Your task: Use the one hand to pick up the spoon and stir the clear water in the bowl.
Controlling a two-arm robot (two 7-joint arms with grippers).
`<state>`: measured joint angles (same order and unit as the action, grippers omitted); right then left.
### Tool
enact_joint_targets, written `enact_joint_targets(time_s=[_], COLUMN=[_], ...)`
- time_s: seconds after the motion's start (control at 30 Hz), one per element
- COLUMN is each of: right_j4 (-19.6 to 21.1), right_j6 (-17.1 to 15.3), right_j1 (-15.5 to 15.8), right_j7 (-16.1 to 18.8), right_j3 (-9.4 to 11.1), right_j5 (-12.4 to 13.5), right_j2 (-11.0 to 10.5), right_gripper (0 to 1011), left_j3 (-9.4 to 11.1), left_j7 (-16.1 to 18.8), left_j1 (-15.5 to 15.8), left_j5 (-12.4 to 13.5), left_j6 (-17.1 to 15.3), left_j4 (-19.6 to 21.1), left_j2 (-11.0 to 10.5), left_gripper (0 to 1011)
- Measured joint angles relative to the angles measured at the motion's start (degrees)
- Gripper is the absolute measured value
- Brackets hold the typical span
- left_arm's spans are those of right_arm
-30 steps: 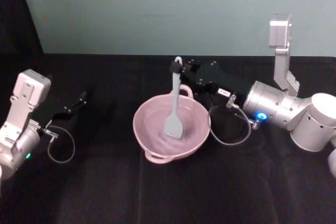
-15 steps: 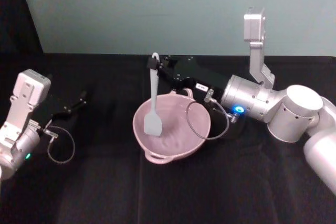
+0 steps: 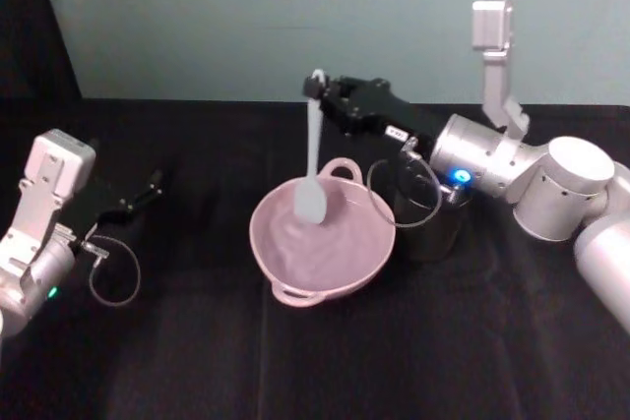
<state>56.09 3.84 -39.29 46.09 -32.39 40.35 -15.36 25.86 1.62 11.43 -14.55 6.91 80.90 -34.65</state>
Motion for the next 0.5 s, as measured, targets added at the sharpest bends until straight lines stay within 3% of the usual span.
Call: enact_joint_targets(time_s=[0.3,0.5], right_j4=[3.43,8.82], right_j6=[-0.47,-1.76], right_j1=[2.65,6.07], right_j7=[-1.51,-2.61], right_j3=[2.35,2.95], right_j5=[0.26,0.4], right_j2=[-3.07,-5.78], right_gripper=[110,110], left_j3=[0.0,0.0], left_j7=[0.0,0.0], left_j1=[0.0,0.0], left_j5=[0.0,0.0], left_j6=[0.0,0.0], left_j4=[0.0,0.0], left_j2=[0.0,0.0], left_gripper=[1011,1011])
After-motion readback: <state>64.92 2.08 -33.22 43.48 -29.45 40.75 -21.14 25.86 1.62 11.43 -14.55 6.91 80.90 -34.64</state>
